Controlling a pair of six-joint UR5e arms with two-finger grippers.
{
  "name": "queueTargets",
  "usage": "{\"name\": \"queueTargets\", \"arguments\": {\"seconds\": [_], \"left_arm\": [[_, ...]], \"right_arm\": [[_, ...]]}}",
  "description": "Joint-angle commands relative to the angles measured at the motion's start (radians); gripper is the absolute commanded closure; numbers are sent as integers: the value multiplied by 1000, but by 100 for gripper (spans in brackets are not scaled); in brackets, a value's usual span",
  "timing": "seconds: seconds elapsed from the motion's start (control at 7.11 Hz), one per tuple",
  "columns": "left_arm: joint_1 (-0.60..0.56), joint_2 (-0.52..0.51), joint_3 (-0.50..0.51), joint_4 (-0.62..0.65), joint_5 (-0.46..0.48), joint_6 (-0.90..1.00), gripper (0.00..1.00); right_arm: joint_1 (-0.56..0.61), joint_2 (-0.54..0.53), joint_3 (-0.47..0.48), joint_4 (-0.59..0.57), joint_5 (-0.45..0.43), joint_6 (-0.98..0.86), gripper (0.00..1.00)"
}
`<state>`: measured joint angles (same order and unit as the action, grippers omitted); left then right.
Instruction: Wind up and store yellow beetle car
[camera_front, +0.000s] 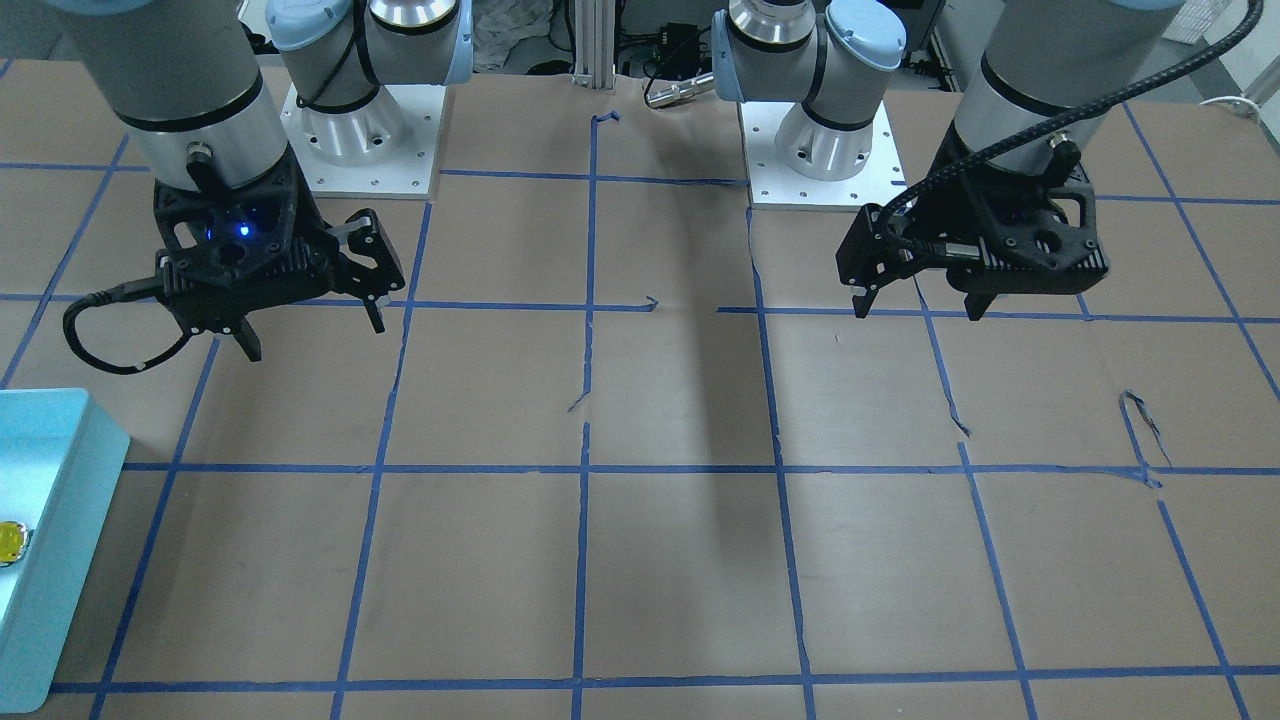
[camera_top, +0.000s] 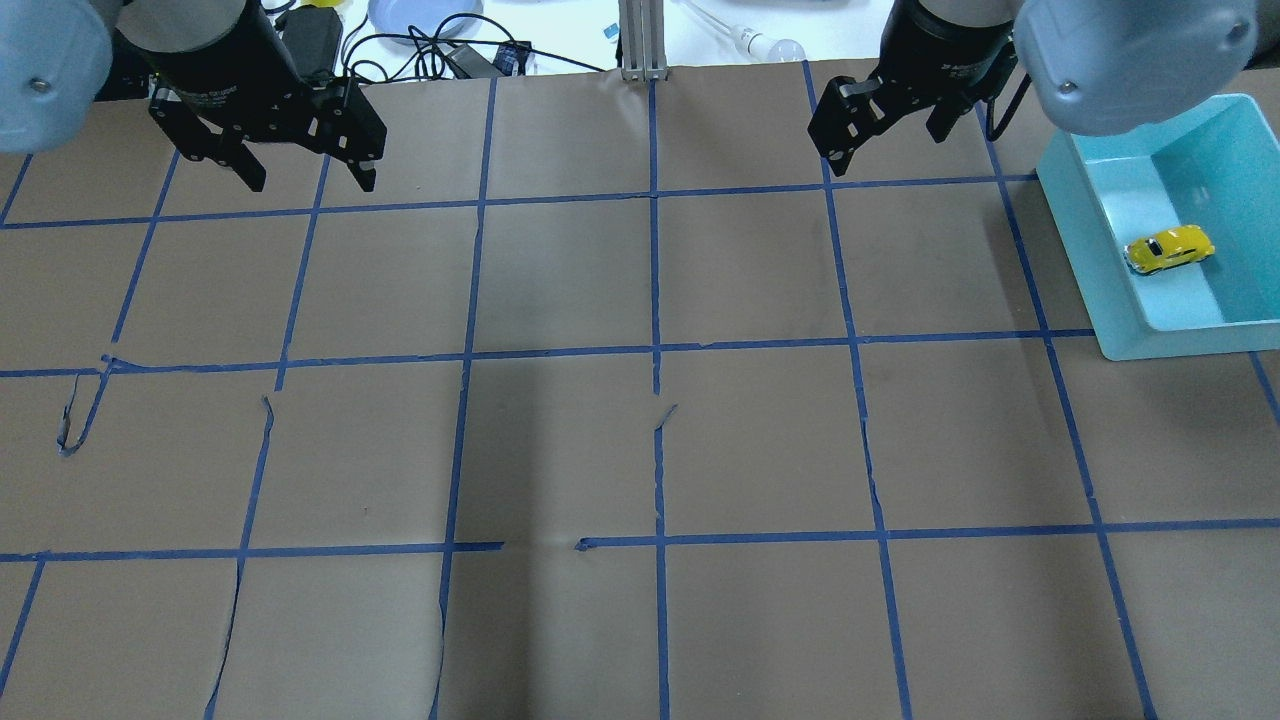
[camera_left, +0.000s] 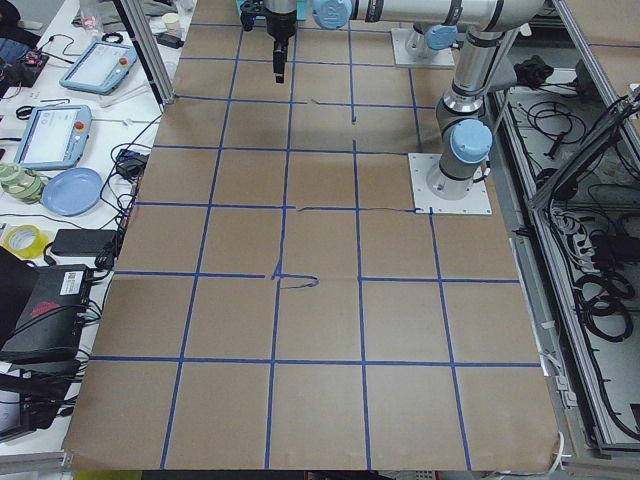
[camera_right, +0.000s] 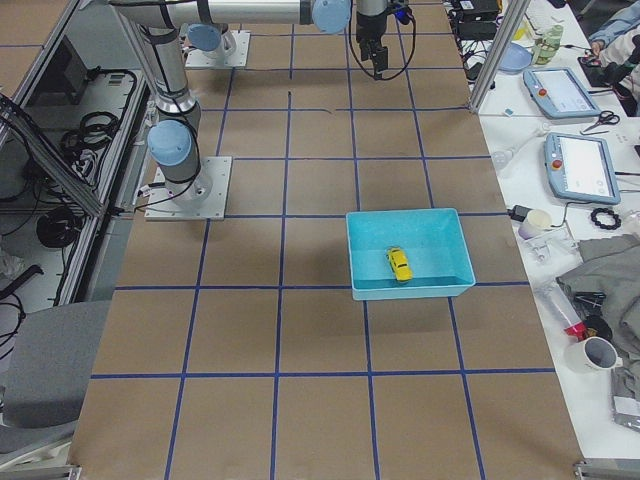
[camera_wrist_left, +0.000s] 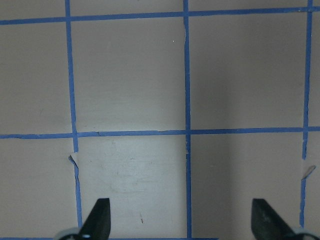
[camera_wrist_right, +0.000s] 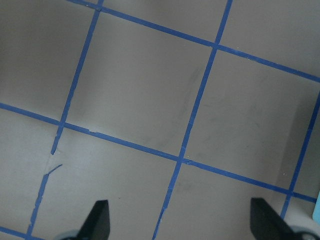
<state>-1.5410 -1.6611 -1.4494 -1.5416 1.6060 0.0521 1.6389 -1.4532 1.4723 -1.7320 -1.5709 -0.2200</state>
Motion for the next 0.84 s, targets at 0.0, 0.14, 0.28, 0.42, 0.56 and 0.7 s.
{"name": "queueTargets", "arguments": {"seconds": [0.0,0.14,0.28,0.42,0.56,0.7], "left_arm": [[-1,0,0,1,2,0,0],[-1,-2,0,1,2,0,0],[-1,-2,0,1,3,0,0],[1,-2,0,1,5,0,0],[1,-2,0,1,5,0,0],[1,-2,0,1,5,0,0]], "right_arm": [[6,-15,3,9,-24,47,0],[-2,-15,6,50,-24,48,0],[-40,-15,6,66,-20,44,0],[-53,-22,8,78,-15,44,0],[-53,-30,8,95,-12,44,0],[-53,-39,11,101,-12,44,0]]}}
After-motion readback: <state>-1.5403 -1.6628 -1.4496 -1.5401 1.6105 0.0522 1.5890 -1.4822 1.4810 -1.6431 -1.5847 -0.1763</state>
